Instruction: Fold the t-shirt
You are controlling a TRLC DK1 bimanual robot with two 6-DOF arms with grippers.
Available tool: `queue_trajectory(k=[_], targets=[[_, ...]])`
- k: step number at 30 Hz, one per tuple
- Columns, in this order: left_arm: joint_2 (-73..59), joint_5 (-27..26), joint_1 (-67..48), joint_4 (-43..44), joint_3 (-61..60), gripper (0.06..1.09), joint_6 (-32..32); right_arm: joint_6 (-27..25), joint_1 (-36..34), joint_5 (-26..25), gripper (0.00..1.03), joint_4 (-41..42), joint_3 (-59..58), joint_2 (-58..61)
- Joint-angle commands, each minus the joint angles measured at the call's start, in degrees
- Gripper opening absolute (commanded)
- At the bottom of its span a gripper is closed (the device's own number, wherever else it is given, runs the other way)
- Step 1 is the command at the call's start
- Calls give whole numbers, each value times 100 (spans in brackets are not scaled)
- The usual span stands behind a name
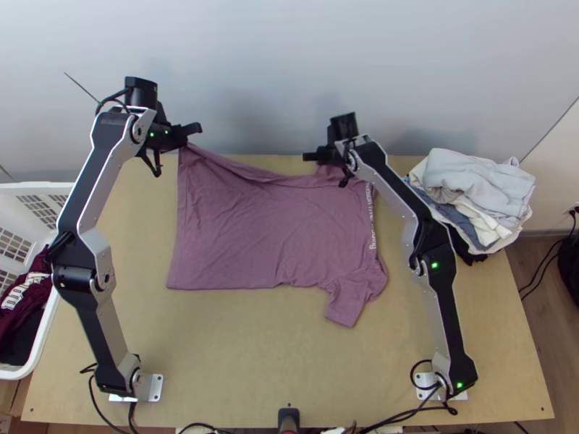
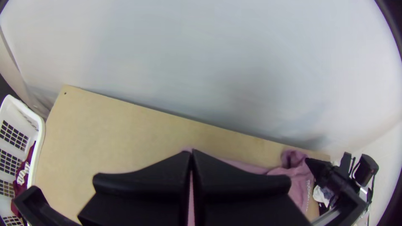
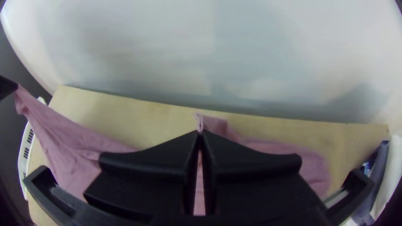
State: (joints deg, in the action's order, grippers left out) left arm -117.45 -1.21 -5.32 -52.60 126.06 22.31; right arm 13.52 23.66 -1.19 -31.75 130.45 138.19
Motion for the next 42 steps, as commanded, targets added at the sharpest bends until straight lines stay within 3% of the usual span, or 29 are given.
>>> queue_trajectory(k=[1, 5, 13, 24, 29, 42], targets=[[-164, 33, 198, 303, 50, 10, -7, 10, -309, -268, 3, 397, 121, -73], [-226, 42, 339, 391, 50, 10, 2, -25, -494, -522, 3, 696, 121, -196], [-340, 60, 550, 628, 68, 10, -7, -42, -775, -540, 3, 916, 33, -354], [-665, 165, 796, 1340, 156, 10, -68, -16, -617, -540, 3, 881, -213, -671], [-560, 183, 805, 1147, 252, 10, -104, -25, -503, -540, 3, 837, -398, -882], [785, -90, 629, 1041, -1620, 10, -411, -7, -151, -531, 3, 819, -3131, -2675]])
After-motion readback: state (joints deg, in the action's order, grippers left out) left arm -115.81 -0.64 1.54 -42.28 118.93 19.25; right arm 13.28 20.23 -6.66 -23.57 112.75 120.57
